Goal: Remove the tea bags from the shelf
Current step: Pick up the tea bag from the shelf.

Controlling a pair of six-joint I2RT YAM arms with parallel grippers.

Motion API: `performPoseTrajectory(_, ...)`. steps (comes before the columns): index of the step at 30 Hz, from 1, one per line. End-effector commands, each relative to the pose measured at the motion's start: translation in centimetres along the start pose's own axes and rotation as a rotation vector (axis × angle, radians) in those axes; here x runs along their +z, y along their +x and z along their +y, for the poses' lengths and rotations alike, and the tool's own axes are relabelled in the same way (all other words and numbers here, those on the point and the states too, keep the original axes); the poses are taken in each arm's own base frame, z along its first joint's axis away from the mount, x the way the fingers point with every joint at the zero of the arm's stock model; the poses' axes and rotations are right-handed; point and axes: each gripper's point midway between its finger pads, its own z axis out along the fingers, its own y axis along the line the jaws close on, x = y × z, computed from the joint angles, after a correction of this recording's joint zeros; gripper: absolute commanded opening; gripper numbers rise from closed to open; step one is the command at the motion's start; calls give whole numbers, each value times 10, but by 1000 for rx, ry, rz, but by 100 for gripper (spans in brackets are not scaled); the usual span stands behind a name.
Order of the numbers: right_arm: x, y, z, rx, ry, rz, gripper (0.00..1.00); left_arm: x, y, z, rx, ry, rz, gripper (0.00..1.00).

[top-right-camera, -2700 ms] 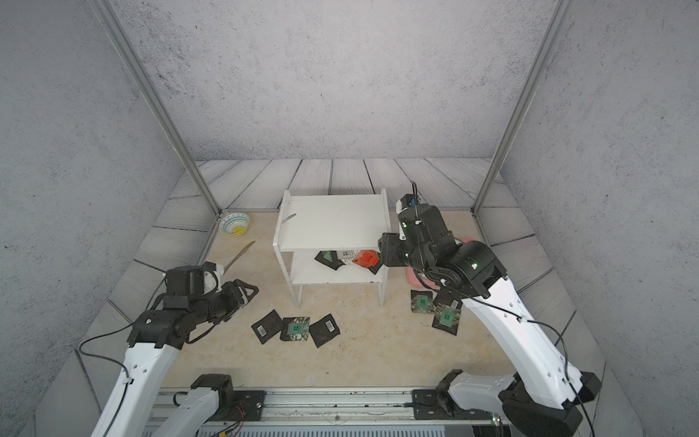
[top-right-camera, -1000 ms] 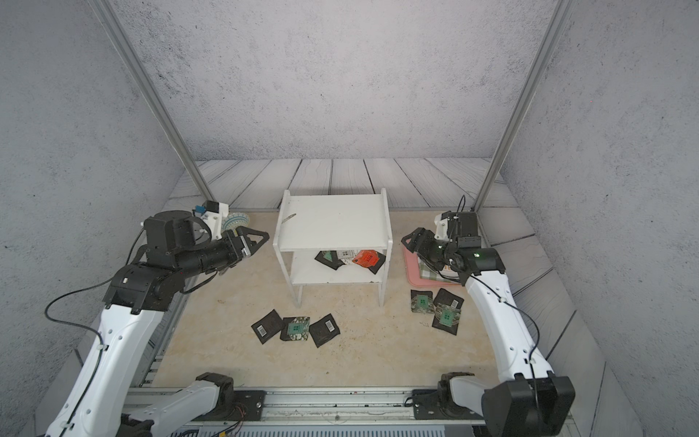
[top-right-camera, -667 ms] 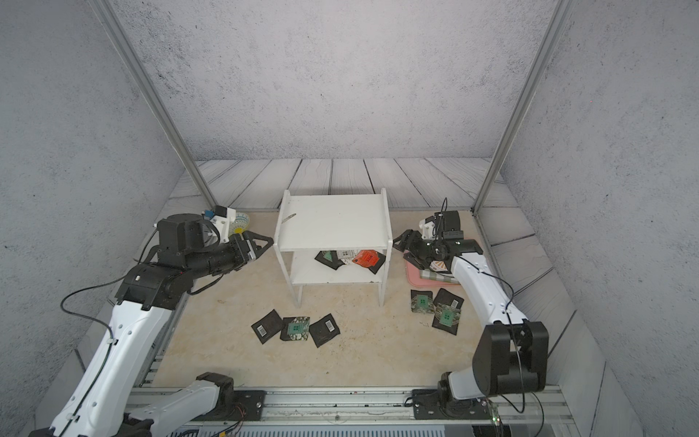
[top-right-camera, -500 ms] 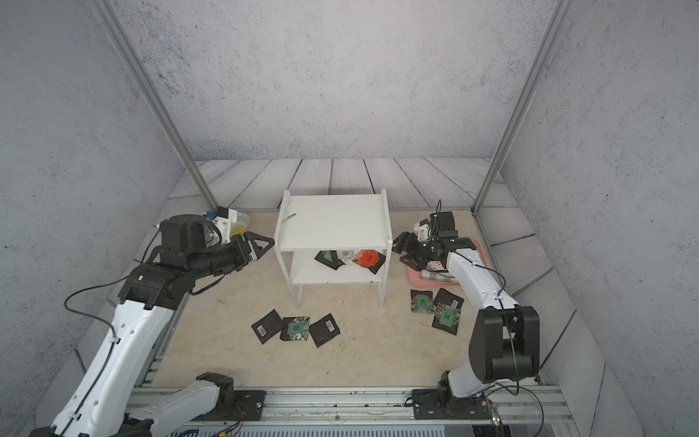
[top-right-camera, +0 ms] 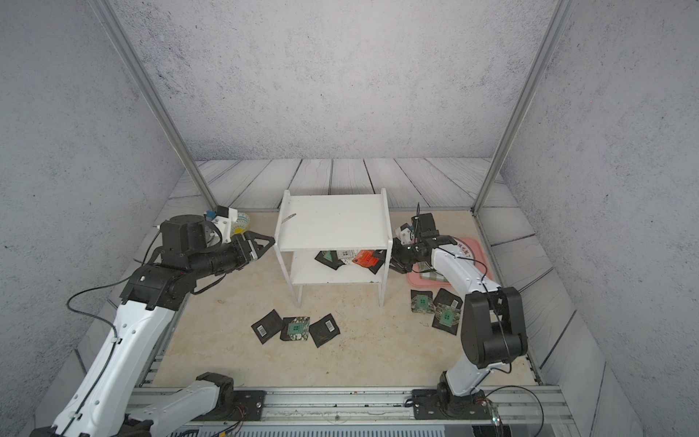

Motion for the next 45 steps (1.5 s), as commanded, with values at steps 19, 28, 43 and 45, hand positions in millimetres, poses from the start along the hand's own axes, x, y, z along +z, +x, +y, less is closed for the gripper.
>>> performPoseTrajectory(19,-14,-1,-11,-17,62,-30,25,1,8,9,-12,-29,9,58)
performPoseTrajectory(28,-37,-5,-5,-20,52,-78,14,1,9,9,-16,-29,9,58)
performPoseTrajectory(43,-104,-2,-1,21,65,-252,4,-6,6,0,-5,-5,-2,58)
performPoseTrajectory(45,-116,2,-6,39,83,-281,4,-8,5,-2,-3,3,-4,58)
